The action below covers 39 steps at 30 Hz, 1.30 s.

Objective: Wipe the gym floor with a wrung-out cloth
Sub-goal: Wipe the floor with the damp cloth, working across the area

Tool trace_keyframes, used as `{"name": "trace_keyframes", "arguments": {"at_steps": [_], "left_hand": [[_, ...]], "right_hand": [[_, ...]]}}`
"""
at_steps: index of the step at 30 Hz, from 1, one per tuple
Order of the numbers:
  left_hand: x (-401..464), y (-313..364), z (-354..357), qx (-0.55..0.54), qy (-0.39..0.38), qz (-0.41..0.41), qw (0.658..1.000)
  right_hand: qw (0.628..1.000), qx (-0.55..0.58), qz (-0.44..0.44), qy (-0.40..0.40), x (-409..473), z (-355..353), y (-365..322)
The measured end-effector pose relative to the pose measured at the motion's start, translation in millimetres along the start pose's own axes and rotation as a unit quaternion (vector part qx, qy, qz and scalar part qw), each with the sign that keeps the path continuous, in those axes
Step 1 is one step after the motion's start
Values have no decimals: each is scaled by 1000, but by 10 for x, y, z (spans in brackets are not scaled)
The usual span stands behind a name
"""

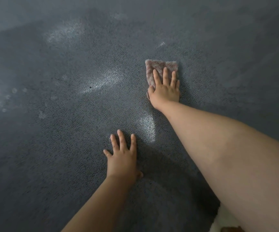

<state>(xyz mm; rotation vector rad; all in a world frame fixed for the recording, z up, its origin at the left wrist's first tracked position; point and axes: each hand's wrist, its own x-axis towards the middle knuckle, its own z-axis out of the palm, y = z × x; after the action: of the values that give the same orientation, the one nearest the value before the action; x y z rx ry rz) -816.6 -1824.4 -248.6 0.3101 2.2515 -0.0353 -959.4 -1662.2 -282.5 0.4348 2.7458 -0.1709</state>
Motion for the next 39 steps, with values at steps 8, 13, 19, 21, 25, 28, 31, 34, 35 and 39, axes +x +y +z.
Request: {"name": "trace_keyframes", "arguments": {"at_steps": [8, 13, 19, 21, 25, 28, 31, 34, 35, 39], "left_hand": [[19, -75, 19, -75, 24, 13, 997], [-44, -79, 25, -88, 65, 2, 994], [-230, 9, 207, -66, 82, 10, 994], [-296, 41, 268, -66, 76, 11, 995], [-385, 109, 340, -58, 68, 8, 996], [-423, 195, 378, -40, 61, 1, 997], [-417, 315, 422, -28, 54, -5, 998], [-402, 390, 461, -6, 47, -10, 999], [-390, 402, 470, -2, 48, -12, 999], [-363, 423, 476, 0, 52, -20, 998]], "right_hand": [[997, 30, 67, -2, -488, 165, 524], [993, 46, 110, 7, -821, 283, 789], [986, 62, 157, 1, -1147, 392, 1054], [980, 76, 185, 1, -1298, 439, 1114], [965, 95, 246, 18, -1782, 641, 1111], [959, 96, 267, 20, -2158, 854, 987], [952, 111, 283, 20, -2233, 914, 927], [946, 115, 302, 18, -2065, 850, 961], [945, 116, 306, 24, -1980, 819, 988], [953, 101, 286, 15, -1515, 605, 1171]]}}
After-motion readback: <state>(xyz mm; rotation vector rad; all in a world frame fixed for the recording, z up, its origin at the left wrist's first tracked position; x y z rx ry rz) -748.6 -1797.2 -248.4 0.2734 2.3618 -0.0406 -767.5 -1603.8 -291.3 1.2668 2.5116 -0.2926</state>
